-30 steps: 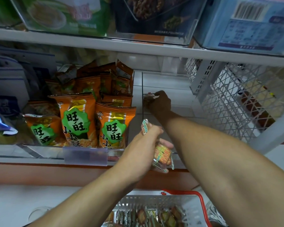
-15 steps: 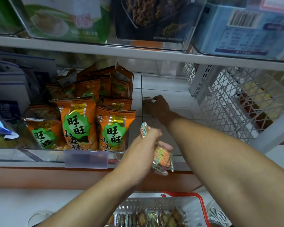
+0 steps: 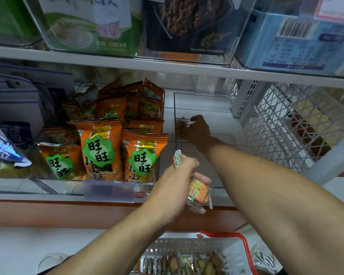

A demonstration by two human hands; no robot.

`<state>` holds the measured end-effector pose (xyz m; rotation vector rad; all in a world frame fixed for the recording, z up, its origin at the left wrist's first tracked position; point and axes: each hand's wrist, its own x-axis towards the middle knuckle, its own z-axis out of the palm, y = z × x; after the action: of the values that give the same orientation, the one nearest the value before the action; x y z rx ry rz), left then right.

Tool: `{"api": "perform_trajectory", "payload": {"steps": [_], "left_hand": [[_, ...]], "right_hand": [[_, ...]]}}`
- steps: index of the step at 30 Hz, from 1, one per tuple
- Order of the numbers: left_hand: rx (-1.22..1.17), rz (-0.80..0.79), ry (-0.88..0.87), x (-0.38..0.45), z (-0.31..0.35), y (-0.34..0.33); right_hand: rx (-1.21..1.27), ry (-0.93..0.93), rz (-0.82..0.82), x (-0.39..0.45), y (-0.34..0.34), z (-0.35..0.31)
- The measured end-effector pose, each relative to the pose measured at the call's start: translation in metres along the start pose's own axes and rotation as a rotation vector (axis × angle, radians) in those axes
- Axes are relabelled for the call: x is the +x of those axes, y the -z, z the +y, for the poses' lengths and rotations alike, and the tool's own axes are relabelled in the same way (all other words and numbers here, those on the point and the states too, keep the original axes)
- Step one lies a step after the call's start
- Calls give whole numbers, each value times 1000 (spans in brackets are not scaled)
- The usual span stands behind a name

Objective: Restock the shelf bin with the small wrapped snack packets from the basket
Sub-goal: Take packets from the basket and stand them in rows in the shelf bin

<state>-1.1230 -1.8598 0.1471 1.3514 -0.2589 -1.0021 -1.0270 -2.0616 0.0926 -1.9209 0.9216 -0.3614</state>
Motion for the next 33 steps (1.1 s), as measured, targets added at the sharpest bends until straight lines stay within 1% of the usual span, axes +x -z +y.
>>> {"api": "perform_trajectory", "payload": {"steps": [3, 6, 8, 10, 11, 14, 16, 18, 19, 20, 23, 25, 27, 29, 31, 33], "left_hand": [[-10, 17, 23, -1, 5, -1], [-61, -15, 19, -12, 12, -1], [-128, -36, 7, -22, 16, 0], [-194, -39, -2, -30, 19, 2], [-225, -32, -4, -33, 21, 1], [-344, -3, 20, -40, 21, 0], [-427, -4, 48, -44, 19, 0], [-468, 1, 62, -46, 16, 4], [-459, 1, 64, -47, 15, 5], [-433, 5, 60, -47, 14, 7], [-337, 49, 35, -46, 12, 10], [-229, 40, 17, -44, 9, 12], [-107, -16, 9, -44, 6, 15], [-72, -85, 24, -46, 3, 17], [-80, -194, 54, -49, 4, 16], [-117, -274, 81, -50, 4, 15]], "right_hand": [[-9, 26, -4, -5, 16, -4], [-54, 139, -12, -27, 44, -20], [-69, 193, -95, -57, 65, -36], [-36, 217, -239, -100, 86, -49], [-47, 265, -280, -124, 96, -52], [-144, 489, -331, -192, 121, -55], [-335, 643, -395, -221, 125, -48], [-561, 772, -388, -232, 119, -37], [-594, 810, -367, -233, 116, -32], [-574, 828, -347, -233, 115, -27], [-387, 821, -330, -232, 116, -17], [-191, 758, -328, -229, 119, -14], [32, 616, -382, -224, 121, -13], [189, 468, -473, -217, 122, -12], [242, 364, -509, -211, 121, -10], [277, 285, -507, -207, 118, -8]]}}
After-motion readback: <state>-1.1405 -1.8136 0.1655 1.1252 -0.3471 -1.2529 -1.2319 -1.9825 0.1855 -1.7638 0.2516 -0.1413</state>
